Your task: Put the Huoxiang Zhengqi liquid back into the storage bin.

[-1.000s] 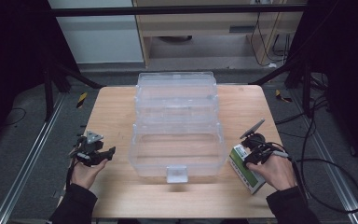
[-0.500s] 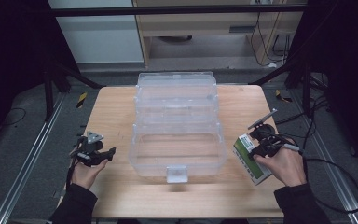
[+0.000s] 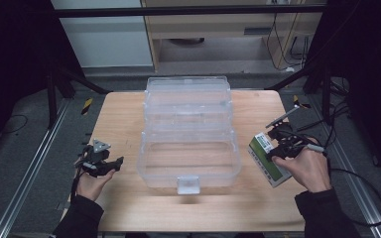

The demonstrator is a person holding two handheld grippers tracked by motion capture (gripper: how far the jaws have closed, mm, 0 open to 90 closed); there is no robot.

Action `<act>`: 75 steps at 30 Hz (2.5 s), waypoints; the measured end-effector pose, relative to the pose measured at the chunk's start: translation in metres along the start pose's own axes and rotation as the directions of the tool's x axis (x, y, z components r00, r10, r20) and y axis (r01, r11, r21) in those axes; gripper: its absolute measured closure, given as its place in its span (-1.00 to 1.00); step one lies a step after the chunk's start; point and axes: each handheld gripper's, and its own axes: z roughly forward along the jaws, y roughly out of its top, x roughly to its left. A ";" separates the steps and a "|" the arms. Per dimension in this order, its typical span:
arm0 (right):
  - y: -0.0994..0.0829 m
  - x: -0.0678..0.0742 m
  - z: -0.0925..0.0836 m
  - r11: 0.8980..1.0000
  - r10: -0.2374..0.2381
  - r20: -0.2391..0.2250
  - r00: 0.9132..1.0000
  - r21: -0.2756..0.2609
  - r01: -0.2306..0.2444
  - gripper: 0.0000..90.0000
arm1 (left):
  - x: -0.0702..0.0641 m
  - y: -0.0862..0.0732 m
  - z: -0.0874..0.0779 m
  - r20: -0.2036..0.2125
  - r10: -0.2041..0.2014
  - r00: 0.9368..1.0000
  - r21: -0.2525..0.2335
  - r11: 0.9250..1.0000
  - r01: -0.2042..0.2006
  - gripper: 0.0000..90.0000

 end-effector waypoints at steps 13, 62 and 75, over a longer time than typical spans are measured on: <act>0.013 0.002 -0.016 0.999 -0.027 0.017 0.999 -0.027 0.027 0.42 | 0.002 -0.001 0.001 -0.011 -0.002 1.000 0.005 1.000 0.002 -0.15; 0.059 0.053 -0.050 0.938 -0.311 -0.061 0.948 -0.177 0.297 0.43 | 0.003 -0.002 0.004 -0.007 -0.006 1.000 0.019 1.000 0.006 -0.15; 0.073 0.068 -0.040 0.901 -0.417 -0.115 0.902 -0.187 0.392 0.43 | 0.004 -0.003 0.004 -0.006 -0.006 1.000 0.020 1.000 0.007 -0.15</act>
